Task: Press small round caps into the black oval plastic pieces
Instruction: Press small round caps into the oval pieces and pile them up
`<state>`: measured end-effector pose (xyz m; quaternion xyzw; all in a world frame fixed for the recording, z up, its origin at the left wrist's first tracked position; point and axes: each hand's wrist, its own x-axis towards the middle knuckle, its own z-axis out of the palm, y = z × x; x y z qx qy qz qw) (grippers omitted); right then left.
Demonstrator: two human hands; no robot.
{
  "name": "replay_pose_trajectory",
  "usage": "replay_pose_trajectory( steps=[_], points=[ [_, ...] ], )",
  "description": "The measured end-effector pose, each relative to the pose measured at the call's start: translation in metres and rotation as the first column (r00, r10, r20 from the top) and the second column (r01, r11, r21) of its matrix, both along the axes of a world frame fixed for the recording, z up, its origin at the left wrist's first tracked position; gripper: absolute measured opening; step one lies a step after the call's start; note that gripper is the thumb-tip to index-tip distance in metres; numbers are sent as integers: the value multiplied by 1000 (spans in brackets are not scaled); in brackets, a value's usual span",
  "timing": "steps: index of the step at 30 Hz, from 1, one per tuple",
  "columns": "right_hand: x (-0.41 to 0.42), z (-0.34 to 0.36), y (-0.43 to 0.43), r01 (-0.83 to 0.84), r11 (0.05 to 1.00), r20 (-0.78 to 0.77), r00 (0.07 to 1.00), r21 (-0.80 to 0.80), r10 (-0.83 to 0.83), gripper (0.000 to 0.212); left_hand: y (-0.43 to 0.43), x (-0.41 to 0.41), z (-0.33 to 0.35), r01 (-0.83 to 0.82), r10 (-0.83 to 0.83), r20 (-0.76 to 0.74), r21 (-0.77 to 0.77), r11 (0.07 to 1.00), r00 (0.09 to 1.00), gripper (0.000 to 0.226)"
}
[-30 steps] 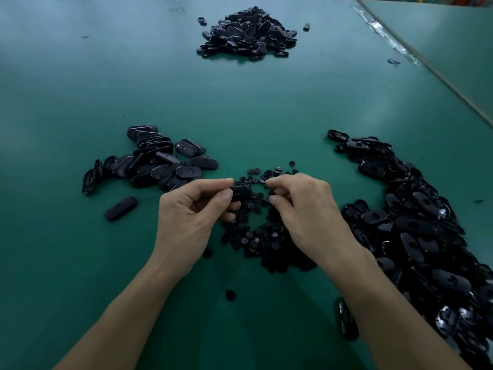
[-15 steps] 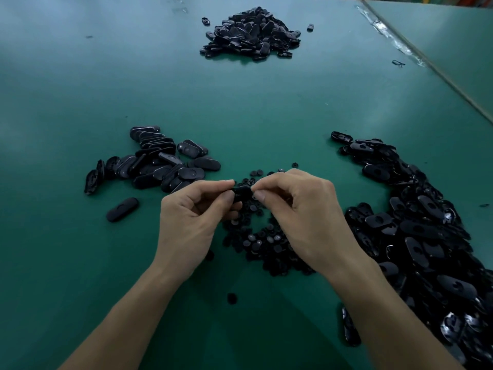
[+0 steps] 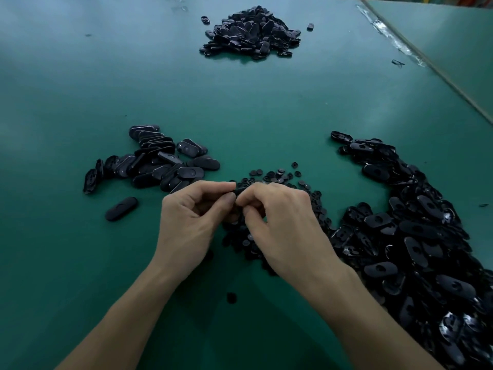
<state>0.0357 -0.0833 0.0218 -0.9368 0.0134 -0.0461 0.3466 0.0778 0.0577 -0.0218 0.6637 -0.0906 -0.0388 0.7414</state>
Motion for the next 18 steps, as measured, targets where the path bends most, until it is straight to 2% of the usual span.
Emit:
replay_pose_trajectory(
  steps=[3, 12, 18],
  points=[
    [-1, 0, 0, 50, 997, 31, 998, 53, -52, 12, -1, -1, 0, 13, -13, -1, 17, 1000, 1000, 15],
    [0, 3, 4, 54, 998, 23, 998, 37, -55, 10, 0, -3, 1, 85, -89, 43, 89, 992, 995, 18],
    [0, 9, 1, 42, 998, 4, 999, 37, -42, 23, 3, -1, -1, 96, -107, 63, 161, 982, 992, 25]
  ],
)
